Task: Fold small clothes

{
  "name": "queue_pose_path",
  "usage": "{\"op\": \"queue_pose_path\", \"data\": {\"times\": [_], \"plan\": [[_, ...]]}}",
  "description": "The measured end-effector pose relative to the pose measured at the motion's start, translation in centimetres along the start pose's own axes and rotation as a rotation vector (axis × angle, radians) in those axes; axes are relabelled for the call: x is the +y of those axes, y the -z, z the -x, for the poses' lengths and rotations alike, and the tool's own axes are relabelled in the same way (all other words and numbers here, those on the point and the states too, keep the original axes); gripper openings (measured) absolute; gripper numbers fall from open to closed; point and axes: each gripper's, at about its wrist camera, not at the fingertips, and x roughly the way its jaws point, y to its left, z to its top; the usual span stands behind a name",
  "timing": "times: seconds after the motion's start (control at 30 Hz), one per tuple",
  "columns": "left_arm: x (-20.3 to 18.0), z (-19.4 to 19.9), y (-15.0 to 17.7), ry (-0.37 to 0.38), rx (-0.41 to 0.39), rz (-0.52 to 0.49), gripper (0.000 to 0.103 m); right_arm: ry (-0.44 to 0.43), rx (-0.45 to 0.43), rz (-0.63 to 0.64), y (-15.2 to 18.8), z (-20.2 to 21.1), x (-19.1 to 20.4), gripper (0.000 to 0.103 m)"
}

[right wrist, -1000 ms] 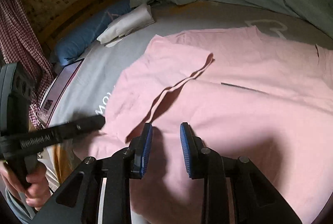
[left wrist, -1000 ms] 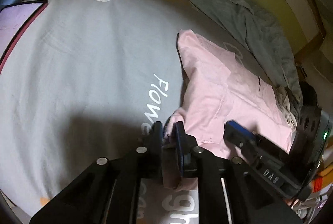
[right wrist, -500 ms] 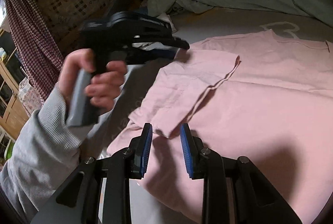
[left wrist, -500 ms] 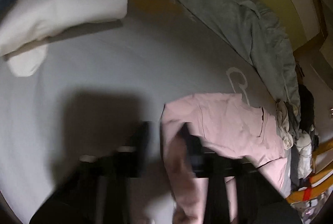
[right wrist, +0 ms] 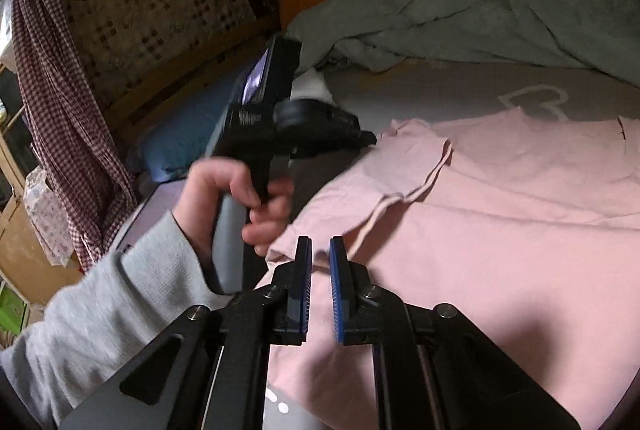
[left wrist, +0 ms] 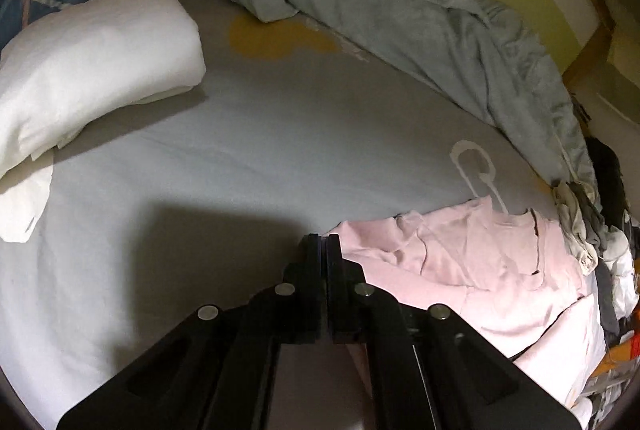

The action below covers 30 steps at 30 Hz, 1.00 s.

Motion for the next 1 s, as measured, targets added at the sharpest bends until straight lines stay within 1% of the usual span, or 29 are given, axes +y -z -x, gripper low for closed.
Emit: {"op": "queue_pose_path", "data": {"times": [0.07, 0.17, 0.2, 0.23, 0.27, 0.3, 0.33, 0.37, 0.4, 0.47, 0.57, 0.6, 0.63, 0.67, 0.73, 0.77, 0.8, 0.83, 0.87, 0.9, 0.93, 0.97, 1.0], "plan": [[0.5, 0.2, 0.0, 0.001, -0.004, -0.001, 0.002, -0.004, -0.009, 0.003, -0.4, 0.2, 0.1, 0.009], [1.1, 0.4, -0.5, -0.058, -0.027, -0.001, 0.000, -0.026, -0.014, 0.063, -1.2, -0.3, 1.0, 0.009], [1.5, 0.4, -0.6, -0.047, -0.025, 0.015, 0.000, -0.041, -0.001, 0.080, -1.5, -1.0, 1.2, 0.009], [2.1, 0.3, -0.6, -0.014, -0.020, 0.044, 0.000, -0.043, 0.029, 0.077, -1.6, -2.1, 1.1, 0.009], [2.4, 0.4, -0.6, 0.003, -0.021, 0.059, 0.000, -0.026, 0.061, 0.061, -1.6, -3.0, 0.9, 0.009], [2.6, 0.5, -0.6, 0.004, -0.024, 0.063, 0.000, -0.007, 0.132, 0.039, -1.2, -4.6, 0.3, 0.009], [2.5, 0.8, -0.6, -0.003, -0.031, 0.052, 0.000, -0.011, 0.188, 0.022, -0.6, -5.7, -0.1, 0.009], [2.3, 1.1, -0.6, -0.016, -0.038, 0.034, 0.000, -0.014, 0.195, 0.013, 0.0, -6.0, -0.4, 0.009], [2.0, 1.5, -0.5, -0.033, -0.046, 0.009, 0.000, -0.016, 0.174, 0.013, 0.5, -5.9, -0.6, 0.009], [1.3, 2.6, -0.3, -0.072, -0.071, -0.042, 0.000, -0.029, 0.163, 0.011, 0.7, -5.5, -0.6, 0.009], [0.1, 5.3, 0.3, -0.100, -0.116, -0.085, 0.000, -0.080, 0.158, -0.036, 0.4, -4.0, -1.1, 0.009], [-0.5, 6.4, 0.6, -0.099, -0.138, -0.097, 0.000, -0.081, 0.149, -0.034, 0.2, -3.1, -1.2, 0.009], [-1.3, 7.7, 1.1, -0.104, -0.168, -0.115, 0.000, -0.062, 0.127, -0.020, 0.0, -1.6, -1.3, 0.010], [-2.3, 9.2, 1.6, -0.113, -0.204, -0.142, 0.003, -0.046, 0.113, -0.008, -0.2, -0.5, -1.6, 0.011], [-4.8, 11.9, 3.0, -0.126, -0.271, -0.220, 0.019, 0.018, 0.079, 0.029, -1.1, 3.1, -2.8, 0.013], [-6.2, 12.9, 3.8, -0.140, -0.305, -0.260, 0.042, 0.066, 0.069, 0.049, -1.7, 5.3, -3.9, 0.018], [-7.7, 14.0, 4.8, -0.156, -0.345, -0.301, 0.070, 0.106, 0.066, 0.062, -2.2, 6.9, -4.8, 0.021], [-9.0, 14.9, 5.9, -0.165, -0.389, -0.330, 0.080, 0.162, 0.063, 0.077, -2.7, 9.1, -6.0, 0.027], [-10.2, 15.9, 7.3, -0.160, -0.448, -0.338, 0.087, 0.224, 0.052, 0.095, -3.2, 11.7, -7.4, 0.031], [-11.2, 16.5, 8.4, -0.139, -0.493, -0.334, 0.090, 0.283, 0.030, 0.107, -3.5, 14.2, -8.8, 0.033], [-12.5, 16.8, 9.4, -0.105, -0.514, -0.339, 0.092, 0.353, -0.002, 0.113, -3.7, 17.0, -10.3, 0.043], [-14.1, 16.9, 10.2, -0.078, -0.519, -0.355, 0.099, 0.423, -0.039, 0.103, -3.8, 19.8, -12.1, 0.056], [-15.7, 16.9, 10.8, -0.070, -0.525, -0.370, 0.102, 0.466, -0.067, 0.078, -3.8, 21.8, -13.5, 0.059]]}}
